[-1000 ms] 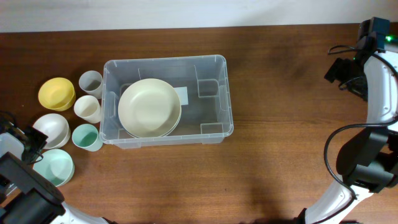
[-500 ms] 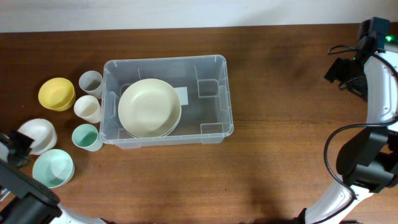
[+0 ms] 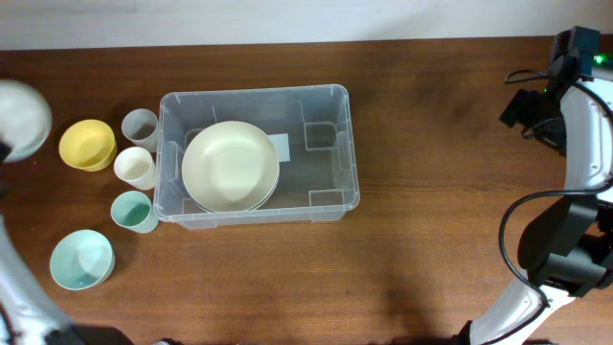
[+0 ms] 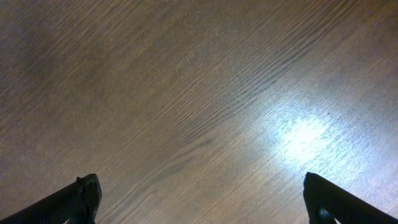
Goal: Pack container
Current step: 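Carry the white bowl into the bin's right side and release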
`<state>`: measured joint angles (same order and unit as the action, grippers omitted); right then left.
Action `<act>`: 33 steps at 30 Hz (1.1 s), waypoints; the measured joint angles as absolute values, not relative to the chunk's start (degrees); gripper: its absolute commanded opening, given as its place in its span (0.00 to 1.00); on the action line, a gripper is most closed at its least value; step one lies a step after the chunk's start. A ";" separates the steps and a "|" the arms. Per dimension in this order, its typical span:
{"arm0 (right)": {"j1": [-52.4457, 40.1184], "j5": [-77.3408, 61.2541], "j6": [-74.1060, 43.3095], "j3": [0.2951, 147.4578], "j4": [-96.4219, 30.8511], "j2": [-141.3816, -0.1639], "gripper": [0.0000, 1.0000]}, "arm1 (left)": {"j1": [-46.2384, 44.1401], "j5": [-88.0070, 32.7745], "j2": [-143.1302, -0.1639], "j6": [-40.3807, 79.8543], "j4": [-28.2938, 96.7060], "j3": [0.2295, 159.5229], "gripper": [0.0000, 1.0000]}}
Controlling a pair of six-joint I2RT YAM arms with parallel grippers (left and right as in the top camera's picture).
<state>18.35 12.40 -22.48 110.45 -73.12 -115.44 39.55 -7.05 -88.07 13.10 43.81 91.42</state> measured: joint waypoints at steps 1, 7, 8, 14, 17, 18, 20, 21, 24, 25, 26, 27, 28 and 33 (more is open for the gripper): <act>18.35 12.40 -22.48 110.45 -73.08 -115.44 0.99 | 36.71 -8.38 -86.91 13.10 43.03 91.66 0.01; 18.35 12.40 -22.46 110.45 -73.12 -115.44 0.99 | 13.54 -15.46 -89.58 13.08 33.36 91.85 0.01; 18.35 12.38 -22.50 110.45 -73.12 -115.44 0.99 | 8.82 -15.94 -91.35 13.08 31.57 91.88 0.01; 18.35 12.40 -22.50 110.45 -73.14 -115.44 0.99 | -10.55 -17.76 -103.26 11.97 22.81 91.72 0.01; 18.35 12.40 -22.50 110.45 -73.14 -115.44 0.99 | -17.12 -16.27 -108.42 10.20 21.71 91.72 0.01; 18.35 12.40 -22.50 110.45 -73.14 -115.44 0.99 | -18.63 -15.66 -109.62 10.00 21.80 91.72 0.01; 18.35 12.38 -22.48 110.43 -73.14 -115.44 0.99 | -20.95 -14.31 -112.01 9.58 22.04 91.72 0.01; 18.35 12.38 -22.48 110.45 -73.17 -115.44 0.99 | -21.61 -13.54 -113.10 9.41 22.15 91.72 0.01; 18.35 12.38 -22.48 110.45 -73.17 -115.44 0.99 | -21.02 -11.16 -113.51 9.39 23.38 91.77 0.01; 18.35 12.38 -22.48 110.45 -73.14 -115.44 0.99 | -20.80 -10.07 -113.51 9.39 24.10 91.79 0.01; 18.35 12.38 -22.48 110.45 -73.14 -115.44 0.99 | -20.58 -9.04 -113.62 9.34 24.97 91.79 0.01; 18.35 12.38 -22.48 110.45 -73.17 -115.44 0.99 | -20.43 -8.19 -113.84 9.21 25.89 91.79 0.01; 18.35 12.38 -22.52 110.43 -73.14 -115.44 0.99 | -20.45 -7.22 -114.17 9.15 26.48 91.79 0.01; 18.35 12.38 -22.50 110.45 -73.14 -115.44 0.99 | -20.49 -5.67 -115.00 8.95 29.41 91.77 0.01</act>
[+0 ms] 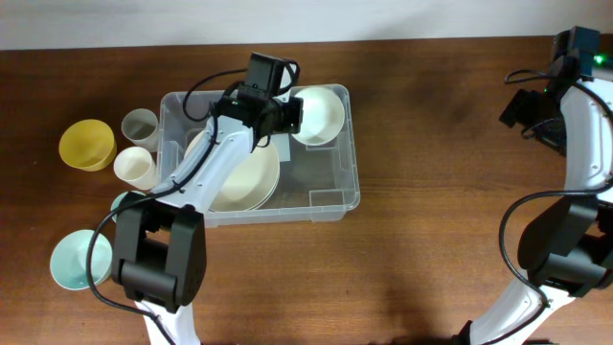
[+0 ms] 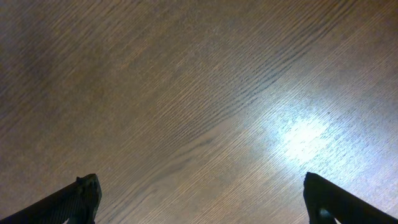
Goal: Pack container
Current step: 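Carry the white bowl into the bin's right side and release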
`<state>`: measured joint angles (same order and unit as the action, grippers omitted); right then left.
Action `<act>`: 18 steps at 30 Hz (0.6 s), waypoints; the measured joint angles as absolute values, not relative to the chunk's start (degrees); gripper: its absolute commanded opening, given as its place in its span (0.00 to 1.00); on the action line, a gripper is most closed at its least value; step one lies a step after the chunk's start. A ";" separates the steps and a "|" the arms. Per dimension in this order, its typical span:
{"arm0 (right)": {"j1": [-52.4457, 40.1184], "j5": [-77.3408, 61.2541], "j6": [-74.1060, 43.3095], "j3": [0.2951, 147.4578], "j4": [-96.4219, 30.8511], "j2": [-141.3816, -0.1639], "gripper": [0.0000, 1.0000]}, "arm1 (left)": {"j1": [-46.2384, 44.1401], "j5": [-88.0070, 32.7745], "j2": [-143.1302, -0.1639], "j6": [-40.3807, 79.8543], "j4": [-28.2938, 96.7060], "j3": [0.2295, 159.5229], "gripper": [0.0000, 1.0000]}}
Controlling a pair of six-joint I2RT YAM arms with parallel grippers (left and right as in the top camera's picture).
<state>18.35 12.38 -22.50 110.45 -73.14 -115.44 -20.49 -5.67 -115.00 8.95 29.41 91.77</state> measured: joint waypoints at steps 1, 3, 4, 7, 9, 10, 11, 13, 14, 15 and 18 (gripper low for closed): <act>18.35 12.38 -22.48 110.45 -73.14 -115.44 0.99 | -20.49 -5.54 -115.00 8.95 29.93 91.77 0.01; 18.35 12.40 -22.48 110.43 -73.14 -115.44 0.99 | -20.49 -5.17 -115.00 8.95 30.74 91.77 0.01; 18.35 12.38 -22.50 110.43 -73.14 -115.44 0.99 | -20.49 -4.75 -115.00 8.95 31.20 91.77 0.01; 18.35 12.40 -22.48 110.43 -73.14 -115.44 0.99 | -20.49 -3.01 -115.11 8.95 31.70 91.77 0.02; 18.35 12.38 -22.50 110.45 -73.17 -115.44 0.99 | -20.49 -2.26 -115.46 8.95 31.70 91.77 0.02; 18.35 12.38 -22.50 110.45 -73.14 -115.44 0.99 | -20.49 -1.98 -115.83 8.95 31.70 91.77 0.03; 18.35 12.38 -22.48 110.43 -73.14 -115.44 0.99 | -20.49 -1.80 -116.27 8.95 31.73 91.77 0.06; 18.35 12.38 -22.52 110.45 -73.14 -115.44 0.99 | -20.49 -1.45 -117.27 8.73 31.75 91.77 0.09; 18.35 12.38 -22.52 110.43 -73.14 -115.44 0.99 | -20.49 -1.34 -117.60 8.78 31.77 91.77 0.09; 18.35 12.38 -22.48 110.45 -73.14 -115.44 0.99 | -20.49 -1.30 -117.91 8.75 31.81 91.74 0.09; 18.35 12.38 -22.48 110.45 -73.17 -115.44 0.99 | -20.49 -1.19 -117.97 8.73 31.68 91.74 0.10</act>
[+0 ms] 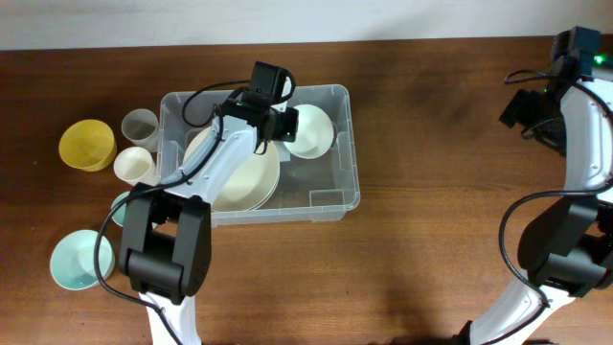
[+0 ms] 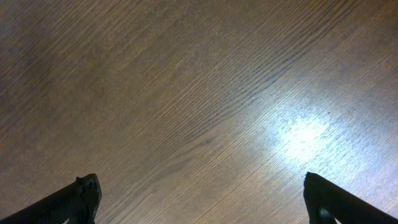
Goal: Pack container
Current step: 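Carry the white bowl into the bin's right side and release, then move the left gripper to the yellow bowl and grasp its rim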
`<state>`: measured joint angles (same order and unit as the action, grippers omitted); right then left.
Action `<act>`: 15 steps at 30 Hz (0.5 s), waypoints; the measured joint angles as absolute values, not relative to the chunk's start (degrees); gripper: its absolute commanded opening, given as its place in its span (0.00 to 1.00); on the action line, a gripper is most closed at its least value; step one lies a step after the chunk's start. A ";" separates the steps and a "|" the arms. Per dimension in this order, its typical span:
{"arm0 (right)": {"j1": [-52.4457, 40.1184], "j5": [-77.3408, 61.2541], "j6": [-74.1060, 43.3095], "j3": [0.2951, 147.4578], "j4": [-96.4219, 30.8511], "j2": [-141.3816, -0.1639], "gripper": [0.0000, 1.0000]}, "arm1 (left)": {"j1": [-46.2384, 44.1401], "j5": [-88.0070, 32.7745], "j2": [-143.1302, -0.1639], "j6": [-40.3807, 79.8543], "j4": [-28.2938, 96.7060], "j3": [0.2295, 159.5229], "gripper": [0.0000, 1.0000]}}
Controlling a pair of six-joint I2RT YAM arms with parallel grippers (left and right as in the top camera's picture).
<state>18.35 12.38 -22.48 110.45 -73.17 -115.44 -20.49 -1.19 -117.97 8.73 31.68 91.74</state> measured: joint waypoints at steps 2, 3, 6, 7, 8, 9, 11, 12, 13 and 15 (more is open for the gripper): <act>18.35 12.38 -22.46 110.43 -73.14 -115.44 0.99 | -20.49 -1.08 -117.97 8.73 31.48 91.74 0.18; 18.35 12.38 -22.50 110.45 -73.14 -115.44 0.99 | -20.49 -1.02 -117.97 8.67 31.48 91.74 0.19; 18.35 12.38 -22.50 110.43 -73.14 -115.44 0.99 | -20.49 -1.02 -117.97 8.56 30.59 91.74 0.25; 18.35 12.40 -22.50 110.43 -73.14 -115.44 0.99 | -20.47 -1.02 -117.97 8.56 30.22 91.74 0.28; 18.35 12.40 -22.50 110.45 -73.14 -115.44 0.99 | -20.45 -1.02 -117.97 8.58 29.74 91.74 0.31; 18.35 12.38 -22.48 110.45 -73.14 -115.44 0.99 | -20.40 -1.02 -117.97 8.60 29.43 91.74 0.36; 18.35 12.40 -22.48 110.45 -73.14 -115.44 0.99 | -20.21 -1.02 -117.97 8.47 29.50 92.01 0.45; 18.35 12.38 -22.50 110.43 -73.17 -115.44 0.99 | -20.05 -0.99 -117.97 7.99 29.76 92.53 0.45; 18.35 12.38 -22.48 110.43 -73.14 -115.44 0.99 | -19.81 -1.02 -117.97 7.57 29.87 93.19 0.47; 18.35 12.38 -22.50 110.43 -73.14 -115.44 0.99 | -19.05 -1.02 -117.97 6.98 31.31 96.07 0.61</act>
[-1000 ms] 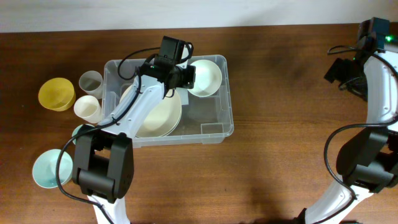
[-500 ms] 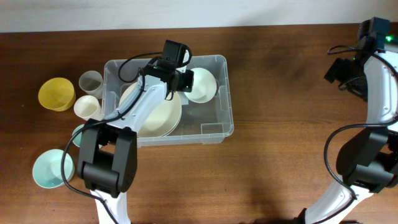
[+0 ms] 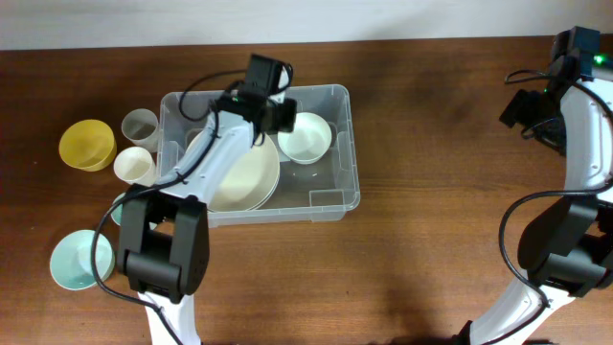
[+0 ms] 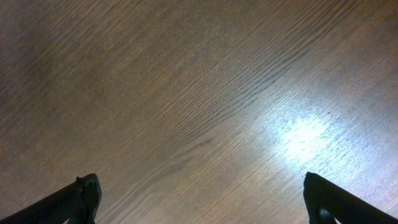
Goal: Pack container
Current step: 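Move the left gripper to the yellow bowl and grasp its rim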
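A clear plastic container (image 3: 352,153) stands left of the table's middle. A large cream plate (image 3: 239,177) lies in its left half. In its right half, low down, sits a small white bowl (image 3: 308,139). My left gripper (image 3: 280,115) reaches in from above and is shut on the bowl's upper-left rim. My right gripper (image 4: 199,202) hangs open over bare wood at the far right, and only its two dark fingertips (image 4: 84,196) show in the wrist view.
Left of the container stand a yellow bowl (image 3: 87,144), a grey cup (image 3: 140,125), a white cup (image 3: 135,166), a teal cup (image 3: 123,208) partly behind my left arm, and a pale teal bowl (image 3: 79,260). The right arm (image 3: 575,144) runs along the table's right edge.
The white bowl has moved slightly lower and nearer the container's middle, and looks smaller, deeper in the bin. My left gripper stays at its rim. The right gripper has not moved.
At first the white bowl was at the far left edge, and the container held only the cream plate. Then my left gripper held the bowl over the container's back right corner. After that it was lower inside, and now it sits low in the right half.
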`<state>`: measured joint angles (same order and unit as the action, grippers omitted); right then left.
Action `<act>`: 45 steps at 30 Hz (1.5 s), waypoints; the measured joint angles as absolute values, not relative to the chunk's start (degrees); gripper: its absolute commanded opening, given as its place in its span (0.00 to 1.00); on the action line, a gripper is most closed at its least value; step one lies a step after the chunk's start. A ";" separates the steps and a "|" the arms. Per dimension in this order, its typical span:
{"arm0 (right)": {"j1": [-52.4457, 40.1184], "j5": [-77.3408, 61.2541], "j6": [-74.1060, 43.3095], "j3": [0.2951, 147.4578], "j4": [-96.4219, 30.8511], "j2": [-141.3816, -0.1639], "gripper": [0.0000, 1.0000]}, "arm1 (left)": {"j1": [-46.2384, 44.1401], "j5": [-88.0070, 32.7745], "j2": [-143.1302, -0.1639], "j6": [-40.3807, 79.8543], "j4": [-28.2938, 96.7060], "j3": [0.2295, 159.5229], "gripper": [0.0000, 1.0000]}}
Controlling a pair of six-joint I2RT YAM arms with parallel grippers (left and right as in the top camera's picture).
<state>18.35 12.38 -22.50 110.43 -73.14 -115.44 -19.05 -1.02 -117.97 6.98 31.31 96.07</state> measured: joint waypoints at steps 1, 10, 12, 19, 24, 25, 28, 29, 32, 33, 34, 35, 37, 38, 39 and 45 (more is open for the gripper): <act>18.35 12.38 -22.48 110.45 -73.17 -115.44 0.99 | -18.41 -0.97 -117.97 6.31 32.69 98.39 0.71; 18.35 12.38 -22.50 110.45 -73.14 -115.44 0.99 | -4.89 9.87 -109.43 8.58 44.58 109.60 0.99; 18.35 12.38 -22.50 110.45 -73.14 -115.44 0.99 | 1.30 10.79 -107.57 10.52 47.16 110.13 0.99; 18.35 12.40 -22.50 110.43 -73.17 -115.44 0.99 | 19.84 9.67 -108.27 17.96 54.19 109.03 0.99; 18.35 12.38 -22.50 110.45 -73.14 -115.44 0.99 | 28.16 6.85 -110.37 20.95 54.22 105.69 0.99; 18.35 12.40 -22.48 110.43 -73.14 -115.44 0.99 | 29.15 6.20 -111.15 21.17 54.24 105.01 0.99; 18.35 12.38 -22.50 110.43 -73.14 -115.44 0.99 | 30.50 4.51 -114.93 21.58 52.10 102.13 0.99; 18.35 12.38 -22.48 110.45 -73.17 -115.44 0.99 | 30.52 4.23 -116.31 21.74 51.48 101.45 0.99; 18.35 12.38 -22.48 110.45 -73.14 -115.44 0.99 | 30.22 2.52 -122.34 21.98 50.76 99.88 0.99; 18.35 12.38 -22.50 110.43 -73.14 -115.44 0.99 | 30.13 1.89 -124.22 22.13 50.54 99.59 0.99; 18.35 12.40 -22.52 110.45 -73.14 -115.44 0.99 | 30.06 1.23 -126.37 22.39 50.11 99.42 0.99; 18.35 12.40 -22.55 110.43 -73.14 -115.44 0.99 | 30.02 0.89 -127.85 22.57 49.82 99.37 0.99; 18.35 12.40 -22.48 110.45 -73.14 -115.44 0.99 | 30.02 1.08 -129.64 22.57 49.52 99.31 0.99; 18.35 12.38 -22.48 110.45 -73.14 -115.44 0.99 | 30.00 1.04 -129.78 22.94 49.23 99.44 0.99; 18.35 12.40 -22.50 110.45 -73.17 -115.44 0.99 | 30.02 0.73 -129.78 23.07 48.82 99.44 0.97; 18.35 12.38 -22.46 110.45 -73.14 -115.44 0.99 | 30.04 0.62 -129.88 23.57 47.64 99.44 0.44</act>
